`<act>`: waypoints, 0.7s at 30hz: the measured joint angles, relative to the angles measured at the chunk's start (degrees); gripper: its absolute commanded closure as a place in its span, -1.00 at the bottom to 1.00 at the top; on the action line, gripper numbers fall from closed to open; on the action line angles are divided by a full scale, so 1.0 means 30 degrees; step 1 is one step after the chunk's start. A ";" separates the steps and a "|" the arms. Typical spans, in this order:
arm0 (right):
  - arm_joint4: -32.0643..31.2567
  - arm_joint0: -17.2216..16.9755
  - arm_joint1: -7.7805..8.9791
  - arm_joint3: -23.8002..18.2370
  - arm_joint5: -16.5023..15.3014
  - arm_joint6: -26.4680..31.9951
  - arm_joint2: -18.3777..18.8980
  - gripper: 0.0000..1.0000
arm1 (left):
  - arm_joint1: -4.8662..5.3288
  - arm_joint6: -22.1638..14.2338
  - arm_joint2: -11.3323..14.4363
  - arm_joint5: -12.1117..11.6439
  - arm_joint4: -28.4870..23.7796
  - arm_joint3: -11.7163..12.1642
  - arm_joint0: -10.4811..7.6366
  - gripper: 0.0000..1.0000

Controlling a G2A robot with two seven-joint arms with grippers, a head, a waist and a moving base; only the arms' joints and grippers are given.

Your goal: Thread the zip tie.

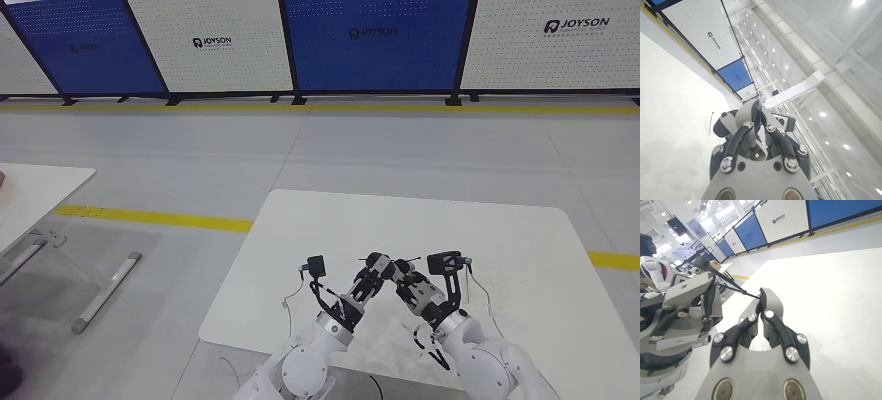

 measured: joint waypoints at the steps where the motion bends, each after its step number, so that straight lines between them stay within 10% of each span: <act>1: 0.0022 0.0013 0.0004 0.0023 0.0000 0.0064 -0.0002 1.00 | 0.0010 -0.0060 -0.0018 -0.0230 -0.0062 -0.0043 0.0039 1.00; 21: 0.0163 0.0521 -0.0011 0.0744 0.0212 0.0423 -0.0195 1.00 | 0.0148 -0.0596 -0.0260 -0.1356 -0.0818 -0.0627 0.0297 1.00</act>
